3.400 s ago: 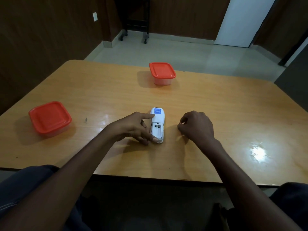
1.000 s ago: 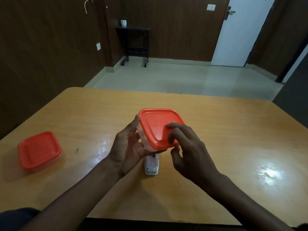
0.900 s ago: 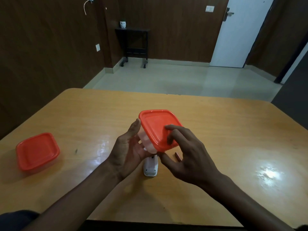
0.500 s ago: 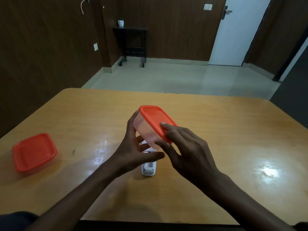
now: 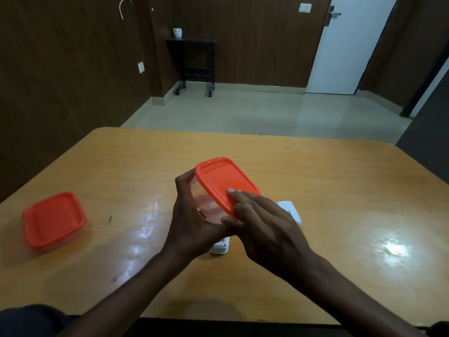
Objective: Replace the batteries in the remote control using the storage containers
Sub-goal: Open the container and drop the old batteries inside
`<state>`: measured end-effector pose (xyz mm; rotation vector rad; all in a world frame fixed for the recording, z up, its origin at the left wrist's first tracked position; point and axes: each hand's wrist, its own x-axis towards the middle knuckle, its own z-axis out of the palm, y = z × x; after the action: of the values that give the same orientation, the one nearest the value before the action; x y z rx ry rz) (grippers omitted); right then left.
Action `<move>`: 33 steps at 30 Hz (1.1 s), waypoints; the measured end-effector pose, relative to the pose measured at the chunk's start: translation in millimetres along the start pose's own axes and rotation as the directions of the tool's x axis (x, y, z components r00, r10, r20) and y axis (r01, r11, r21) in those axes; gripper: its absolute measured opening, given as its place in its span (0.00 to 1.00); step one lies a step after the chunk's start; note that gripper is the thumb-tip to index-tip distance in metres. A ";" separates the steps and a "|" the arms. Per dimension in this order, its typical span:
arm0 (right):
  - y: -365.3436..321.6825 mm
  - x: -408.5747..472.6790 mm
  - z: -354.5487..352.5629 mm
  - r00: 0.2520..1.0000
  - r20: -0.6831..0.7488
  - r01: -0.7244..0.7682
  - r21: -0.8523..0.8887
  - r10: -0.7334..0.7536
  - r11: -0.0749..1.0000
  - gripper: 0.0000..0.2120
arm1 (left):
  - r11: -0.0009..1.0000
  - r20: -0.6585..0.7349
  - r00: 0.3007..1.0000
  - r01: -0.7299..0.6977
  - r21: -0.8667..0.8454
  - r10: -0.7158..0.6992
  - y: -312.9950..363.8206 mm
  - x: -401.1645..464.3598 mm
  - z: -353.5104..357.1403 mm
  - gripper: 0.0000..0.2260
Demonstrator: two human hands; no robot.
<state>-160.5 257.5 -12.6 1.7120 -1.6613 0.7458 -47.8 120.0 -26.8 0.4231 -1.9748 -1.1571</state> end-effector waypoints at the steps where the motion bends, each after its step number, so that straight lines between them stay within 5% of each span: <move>1: 1.2 0.8 -0.4 1.000 -0.017 0.011 -0.011 -0.011 1.000 0.12 | 1.000 0.009 1.000 -0.005 -0.002 0.005 0.9 0.8 0.4 0.47; 13: 33.4 17.3 -17.1 0.975 -0.126 -0.156 0.186 0.181 0.970 0.17 | 0.999 -0.011 0.999 -0.042 0.011 0.042 -14.4 9.1 0.8 0.53; 18: 40.0 11.0 -11.9 0.978 -0.153 -0.148 -0.041 0.140 0.988 0.10 | 0.999 -0.039 0.999 -0.015 0.044 0.016 -23.4 14.1 1.7 0.53; 20: 49.4 11.6 -10.9 0.944 -0.212 -0.263 -0.015 0.253 0.965 0.08 | 0.999 -0.043 0.999 0.010 0.049 -0.008 -24.7 11.4 2.8 0.53; 22: 59.7 11.3 -10.9 0.828 -0.231 -0.497 0.121 0.511 0.860 0.07 | 0.999 -0.048 0.999 0.018 0.045 -0.015 -25.3 10.4 3.2 0.52; 25: 77.9 5.3 -7.8 0.494 -0.013 -0.806 0.369 0.869 0.463 0.13 | 0.997 -0.082 0.996 0.029 0.078 -0.023 -26.5 13.7 1.8 0.53; 29: 106.8 -7.2 14.3 0.072 0.292 -0.831 0.547 0.954 -0.105 0.18 | 0.996 -0.087 0.995 0.059 0.071 -0.053 -28.6 12.9 1.9 0.54; 33: 122.8 -10.2 29.6 0.004 0.467 -0.824 0.503 0.884 -0.262 0.14 | 0.996 -0.075 0.996 0.060 0.069 -0.055 -26.6 10.3 3.5 0.54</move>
<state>-284.4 240.6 -32.8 0.1979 -2.6595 2.3986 -59.7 101.6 -45.5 0.5553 -1.9560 -1.0936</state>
